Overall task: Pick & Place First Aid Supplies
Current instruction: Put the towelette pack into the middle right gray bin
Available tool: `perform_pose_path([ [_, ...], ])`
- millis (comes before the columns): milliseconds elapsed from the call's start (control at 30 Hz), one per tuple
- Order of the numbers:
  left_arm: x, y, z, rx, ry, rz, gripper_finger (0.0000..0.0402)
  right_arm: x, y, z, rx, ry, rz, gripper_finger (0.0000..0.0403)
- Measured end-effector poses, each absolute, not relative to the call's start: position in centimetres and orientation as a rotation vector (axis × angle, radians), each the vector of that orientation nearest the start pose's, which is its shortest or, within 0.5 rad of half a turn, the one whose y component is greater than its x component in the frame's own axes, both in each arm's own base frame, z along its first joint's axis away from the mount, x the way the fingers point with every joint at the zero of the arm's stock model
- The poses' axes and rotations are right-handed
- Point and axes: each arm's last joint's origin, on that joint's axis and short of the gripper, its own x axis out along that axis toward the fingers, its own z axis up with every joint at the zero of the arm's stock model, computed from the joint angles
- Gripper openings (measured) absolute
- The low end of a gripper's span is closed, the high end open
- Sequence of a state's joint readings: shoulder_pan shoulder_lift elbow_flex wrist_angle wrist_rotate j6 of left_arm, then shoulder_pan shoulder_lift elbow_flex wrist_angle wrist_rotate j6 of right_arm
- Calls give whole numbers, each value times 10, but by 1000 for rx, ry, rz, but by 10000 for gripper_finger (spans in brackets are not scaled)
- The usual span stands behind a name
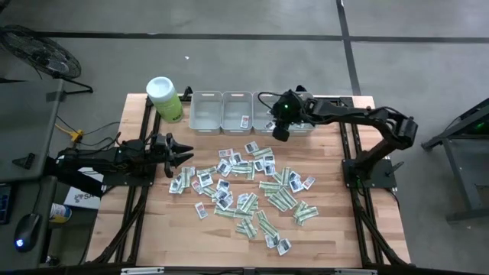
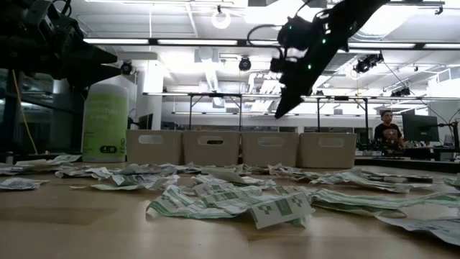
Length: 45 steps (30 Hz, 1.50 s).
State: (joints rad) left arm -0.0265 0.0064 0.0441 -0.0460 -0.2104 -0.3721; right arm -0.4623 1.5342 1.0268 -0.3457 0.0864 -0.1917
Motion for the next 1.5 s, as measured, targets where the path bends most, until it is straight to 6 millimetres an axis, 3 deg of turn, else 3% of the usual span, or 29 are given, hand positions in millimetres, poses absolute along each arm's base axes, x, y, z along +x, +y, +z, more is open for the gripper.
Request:
perform_pose_path([
  [133, 95, 4, 174, -370, -26, 183, 150, 290, -121, 228, -14, 901, -319, 122],
  [333, 95, 4, 174, -370, -26, 183, 150, 294, -88, 209, -56, 971, -235, 118],
  [700, 95, 4, 174, -370, -26, 183, 150, 280, -58, 168, -15, 1021, -237, 117],
  [1000, 95, 4, 174, -370, -26, 183, 150, 269, -54, 142, -10, 898, -245, 117],
  [1500, 95, 4, 173, -370, -26, 183, 150, 278, -55, 150, -71, 853, -183, 119],
])
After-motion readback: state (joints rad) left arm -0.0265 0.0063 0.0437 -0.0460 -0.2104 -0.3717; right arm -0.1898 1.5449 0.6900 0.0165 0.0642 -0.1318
